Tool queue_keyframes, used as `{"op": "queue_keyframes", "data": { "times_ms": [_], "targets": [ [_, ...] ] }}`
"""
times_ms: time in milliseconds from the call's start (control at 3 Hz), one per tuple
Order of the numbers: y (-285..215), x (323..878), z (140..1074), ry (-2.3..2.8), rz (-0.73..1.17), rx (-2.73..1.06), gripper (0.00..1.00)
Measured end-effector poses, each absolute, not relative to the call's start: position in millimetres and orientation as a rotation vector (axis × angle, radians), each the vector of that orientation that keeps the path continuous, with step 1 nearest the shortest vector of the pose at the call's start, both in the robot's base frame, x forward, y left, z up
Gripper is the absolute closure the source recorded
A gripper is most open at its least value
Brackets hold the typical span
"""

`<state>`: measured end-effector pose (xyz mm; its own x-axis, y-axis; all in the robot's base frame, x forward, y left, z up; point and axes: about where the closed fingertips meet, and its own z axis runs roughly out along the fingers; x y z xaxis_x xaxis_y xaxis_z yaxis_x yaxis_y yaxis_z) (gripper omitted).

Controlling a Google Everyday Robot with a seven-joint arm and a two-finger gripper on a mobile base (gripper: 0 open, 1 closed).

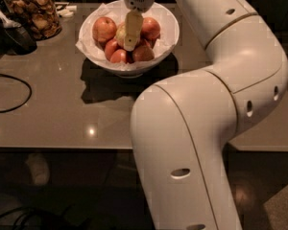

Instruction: Pick apple from white bowl

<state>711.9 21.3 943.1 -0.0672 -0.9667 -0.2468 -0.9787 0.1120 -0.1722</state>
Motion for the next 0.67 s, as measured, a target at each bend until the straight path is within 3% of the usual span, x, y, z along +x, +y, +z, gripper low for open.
{"op": "queue_keyframes", "data": {
  "times_ms": [667],
  "targets": [
    [26.0,711.5,932.5,2.111,0.073,-1.936,0.25]
  ]
}}
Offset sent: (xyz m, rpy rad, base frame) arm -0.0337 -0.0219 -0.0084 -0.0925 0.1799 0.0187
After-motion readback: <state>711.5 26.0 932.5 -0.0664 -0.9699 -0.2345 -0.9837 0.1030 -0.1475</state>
